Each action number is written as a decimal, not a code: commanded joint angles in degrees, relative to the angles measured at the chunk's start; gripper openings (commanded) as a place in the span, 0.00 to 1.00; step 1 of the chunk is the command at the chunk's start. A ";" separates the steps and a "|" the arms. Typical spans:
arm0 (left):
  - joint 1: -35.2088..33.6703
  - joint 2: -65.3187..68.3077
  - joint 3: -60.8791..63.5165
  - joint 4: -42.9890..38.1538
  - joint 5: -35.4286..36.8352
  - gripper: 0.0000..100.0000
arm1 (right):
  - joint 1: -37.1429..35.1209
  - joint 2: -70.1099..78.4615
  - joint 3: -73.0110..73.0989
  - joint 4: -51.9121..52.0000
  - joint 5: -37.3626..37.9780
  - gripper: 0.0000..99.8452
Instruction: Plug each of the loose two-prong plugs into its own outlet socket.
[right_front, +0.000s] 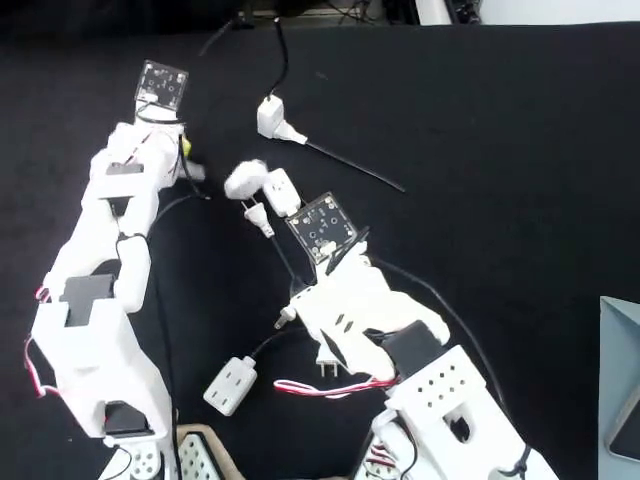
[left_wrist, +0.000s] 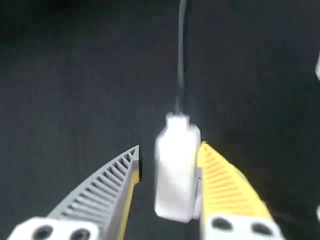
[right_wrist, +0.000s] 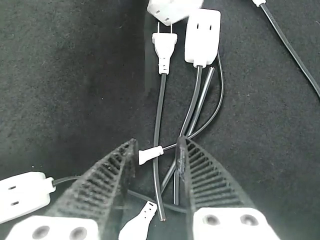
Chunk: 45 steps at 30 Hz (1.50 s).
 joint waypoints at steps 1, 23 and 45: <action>0.40 -2.29 -8.66 15.38 -0.44 0.21 | 0.35 -0.57 -0.40 -1.23 0.35 0.13; 10.68 -14.15 -13.14 51.78 -15.82 0.21 | 0.35 -0.57 -0.40 -1.23 0.35 0.13; 12.62 4.13 -15.08 36.40 -13.80 0.21 | 0.35 -0.57 -0.40 -1.23 0.35 0.13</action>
